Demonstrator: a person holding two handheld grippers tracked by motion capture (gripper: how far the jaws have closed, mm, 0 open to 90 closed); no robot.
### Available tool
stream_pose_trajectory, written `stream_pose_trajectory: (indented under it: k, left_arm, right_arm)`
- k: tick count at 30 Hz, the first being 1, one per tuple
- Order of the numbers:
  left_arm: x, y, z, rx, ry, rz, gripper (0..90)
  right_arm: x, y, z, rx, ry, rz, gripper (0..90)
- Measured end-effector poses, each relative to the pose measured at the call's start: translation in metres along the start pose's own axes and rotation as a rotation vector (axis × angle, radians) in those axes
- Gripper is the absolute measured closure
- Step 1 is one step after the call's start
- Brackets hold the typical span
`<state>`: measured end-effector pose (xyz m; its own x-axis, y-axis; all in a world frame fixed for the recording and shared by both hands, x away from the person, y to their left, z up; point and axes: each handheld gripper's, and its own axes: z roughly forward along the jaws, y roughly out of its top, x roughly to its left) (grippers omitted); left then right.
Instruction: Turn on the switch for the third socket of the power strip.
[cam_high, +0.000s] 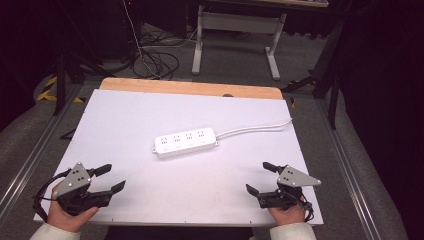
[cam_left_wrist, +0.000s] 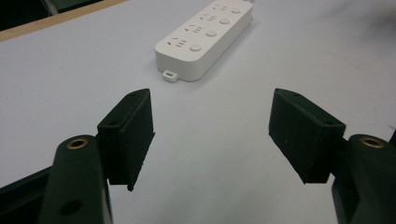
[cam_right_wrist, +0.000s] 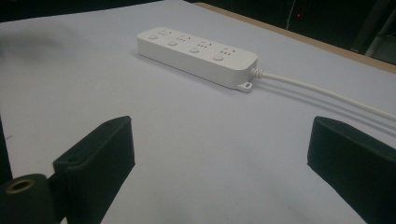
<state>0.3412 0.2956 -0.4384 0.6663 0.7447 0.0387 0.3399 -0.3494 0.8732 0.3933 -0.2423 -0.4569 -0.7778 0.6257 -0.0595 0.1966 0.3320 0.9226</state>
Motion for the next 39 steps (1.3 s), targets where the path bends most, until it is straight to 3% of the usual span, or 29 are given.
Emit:
stream_pose_trajectory:
  k: [9,24,28,37,39]
  left_arm:
    - [0.0,0.022,0.003,-0.002,-0.048,-0.025,34.5]
    - [-0.001,0.059,0.027,0.05,-0.101,0.003,36.8]
    - [-0.002,0.067,0.032,0.052,-0.099,0.009,36.6]
    - [-0.002,0.078,0.045,0.057,-0.126,-0.02,35.5]
    - [-0.002,0.081,0.049,0.074,-0.111,-0.018,35.6]
  right_arm:
    - [0.0,0.0,0.001,0.006,0.01,0.009,8.3]
    - [0.0,0.0,0.0,0.004,0.015,0.014,8.3]
    - [0.0,0.0,0.0,0.001,0.018,0.013,8.3]
    - [0.0,0.0,-0.001,-0.004,0.023,0.014,8.3]
    - [0.0,0.0,-0.001,-0.005,0.023,0.014,8.3]
